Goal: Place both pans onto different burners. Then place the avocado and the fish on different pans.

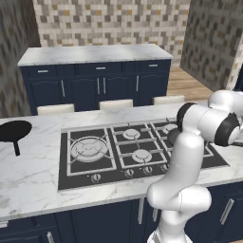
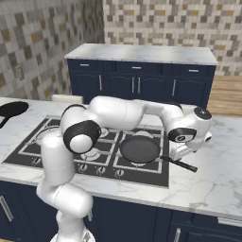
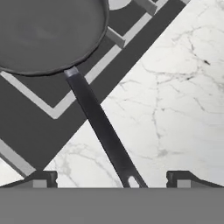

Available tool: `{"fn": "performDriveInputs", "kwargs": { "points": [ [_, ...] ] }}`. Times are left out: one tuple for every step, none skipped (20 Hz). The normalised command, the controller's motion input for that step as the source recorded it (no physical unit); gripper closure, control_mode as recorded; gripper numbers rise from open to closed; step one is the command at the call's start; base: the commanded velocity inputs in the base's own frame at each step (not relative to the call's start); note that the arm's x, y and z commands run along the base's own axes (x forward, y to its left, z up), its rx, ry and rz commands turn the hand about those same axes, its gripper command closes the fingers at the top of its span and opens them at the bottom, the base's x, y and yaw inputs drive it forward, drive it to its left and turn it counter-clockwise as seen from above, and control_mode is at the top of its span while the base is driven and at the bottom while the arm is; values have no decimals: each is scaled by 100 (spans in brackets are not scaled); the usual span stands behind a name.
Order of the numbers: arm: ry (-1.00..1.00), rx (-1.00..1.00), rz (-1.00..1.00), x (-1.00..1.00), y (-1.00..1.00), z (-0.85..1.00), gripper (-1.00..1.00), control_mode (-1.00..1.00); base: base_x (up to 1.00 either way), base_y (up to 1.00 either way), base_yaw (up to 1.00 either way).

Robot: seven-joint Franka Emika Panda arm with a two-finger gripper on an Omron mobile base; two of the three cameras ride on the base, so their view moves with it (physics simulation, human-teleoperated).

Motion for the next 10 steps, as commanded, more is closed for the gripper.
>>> {"fn": "performDriveInputs", "kwargs": {
  "points": [
    [0,-13,-38,0,-24,0,-100,-100,0,0,0],
    [0,-14,-37,5,-20,-1,-100,-100,0,0,0],
    [0,-18,-36,1,-19,-9,-100,-100,0,0,0],
    [0,-21,-35,0,-17,-8,-100,-100,0,0,0],
    [0,-23,-35,0,-16,-3,-100,-100,0,0,0],
    [0,-24,-31,0,-15,0,-100,-100,0,0,0],
    [0,-21,-29,0,-14,0,-100,-100,0,0,0],
    [0,-20,-29,0,-10,-6,-100,-100,0,0,0],
    [0,-17,-29,0,-9,-11,-100,-100,0,0,0],
    [0,-14,-27,0,-9,-14,-100,-100,0,0,0]
  ]
}}
